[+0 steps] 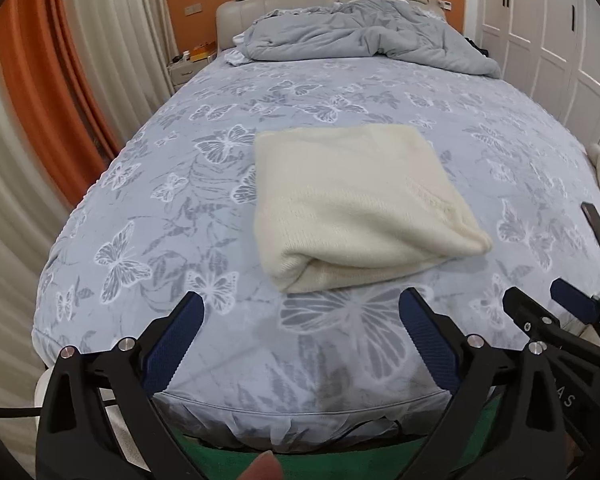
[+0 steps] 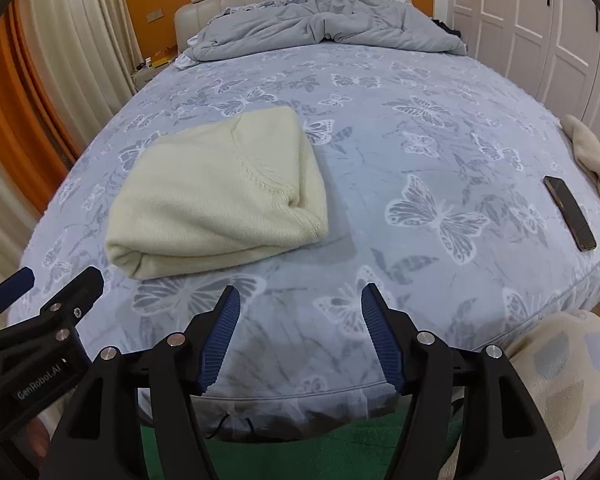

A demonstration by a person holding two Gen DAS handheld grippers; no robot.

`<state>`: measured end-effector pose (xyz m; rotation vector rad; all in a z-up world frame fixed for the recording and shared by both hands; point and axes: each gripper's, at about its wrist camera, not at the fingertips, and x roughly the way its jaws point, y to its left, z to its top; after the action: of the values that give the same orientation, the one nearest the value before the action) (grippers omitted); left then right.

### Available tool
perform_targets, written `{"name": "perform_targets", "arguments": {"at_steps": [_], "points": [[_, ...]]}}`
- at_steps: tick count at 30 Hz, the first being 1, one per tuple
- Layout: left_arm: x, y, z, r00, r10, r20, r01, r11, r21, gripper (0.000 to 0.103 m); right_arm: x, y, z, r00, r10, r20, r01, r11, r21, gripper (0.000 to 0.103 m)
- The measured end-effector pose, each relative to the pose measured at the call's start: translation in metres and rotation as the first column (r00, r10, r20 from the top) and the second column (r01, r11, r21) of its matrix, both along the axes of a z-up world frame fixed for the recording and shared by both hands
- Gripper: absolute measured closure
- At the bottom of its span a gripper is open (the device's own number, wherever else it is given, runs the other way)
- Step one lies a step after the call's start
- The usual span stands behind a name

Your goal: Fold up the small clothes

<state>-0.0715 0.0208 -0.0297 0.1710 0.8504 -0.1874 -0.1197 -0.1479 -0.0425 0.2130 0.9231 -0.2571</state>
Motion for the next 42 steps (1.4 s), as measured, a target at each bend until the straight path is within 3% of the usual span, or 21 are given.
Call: {"name": "perform_targets", "arguments": {"at_steps": [20, 42], "points": [[-0.005, 0.005, -0.030, 1.000, 0.010, -0.008, -0.010, 1.000, 0.005, 0.007, 0.001, 0.017, -0.020, 0.999, 0.001, -0.046, -0.004, 0.998, -0.067, 0.039], [-0.004, 0.005, -0.035, 1.000, 0.020, -0.005, -0.020, 1.000, -0.002, 0.007, 0.001, 0.019, -0.029, 0.997, -0.016, -0.069, 0.012, 0.998, -0.055, 0.038]]}}
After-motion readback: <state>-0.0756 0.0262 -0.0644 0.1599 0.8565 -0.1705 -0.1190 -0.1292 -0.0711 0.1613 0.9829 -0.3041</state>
